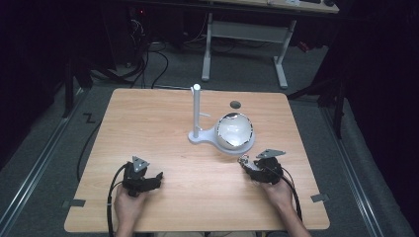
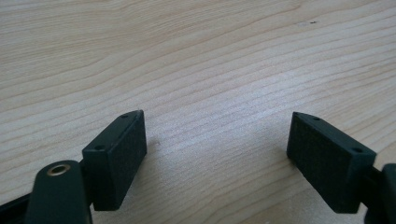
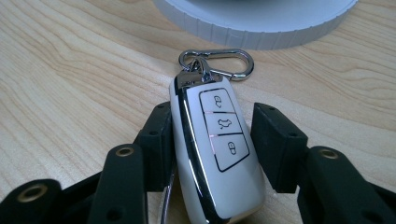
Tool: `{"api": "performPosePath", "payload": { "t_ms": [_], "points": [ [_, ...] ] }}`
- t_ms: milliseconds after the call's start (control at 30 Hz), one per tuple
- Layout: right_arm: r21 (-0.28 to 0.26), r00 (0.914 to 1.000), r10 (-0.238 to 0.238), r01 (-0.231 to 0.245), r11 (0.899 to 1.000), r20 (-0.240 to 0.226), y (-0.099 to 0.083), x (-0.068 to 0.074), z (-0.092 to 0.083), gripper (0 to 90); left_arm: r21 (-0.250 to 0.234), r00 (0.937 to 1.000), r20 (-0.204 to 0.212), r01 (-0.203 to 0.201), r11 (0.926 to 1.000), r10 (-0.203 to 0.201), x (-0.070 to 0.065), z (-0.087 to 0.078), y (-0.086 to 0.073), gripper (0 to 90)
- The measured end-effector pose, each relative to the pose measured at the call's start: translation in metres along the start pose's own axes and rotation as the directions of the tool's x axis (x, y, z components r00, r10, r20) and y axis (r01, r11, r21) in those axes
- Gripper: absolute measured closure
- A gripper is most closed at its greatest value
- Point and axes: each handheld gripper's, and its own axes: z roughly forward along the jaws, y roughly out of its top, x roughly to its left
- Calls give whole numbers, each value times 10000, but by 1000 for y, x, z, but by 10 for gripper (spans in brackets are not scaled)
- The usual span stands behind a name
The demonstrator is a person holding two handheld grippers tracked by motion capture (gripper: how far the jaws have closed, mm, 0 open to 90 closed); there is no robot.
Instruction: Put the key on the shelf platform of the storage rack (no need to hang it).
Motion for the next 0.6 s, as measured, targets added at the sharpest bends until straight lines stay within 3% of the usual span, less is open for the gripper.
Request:
{"api": "performPosePath", "payload": {
  "t_ms": [600],
  "points": [
    [-97,9997,-14,11,10000,-251,-4,-3,-5,606,1,10000,-8,8,10000,-8,0,0,0,202]
  ]
}}
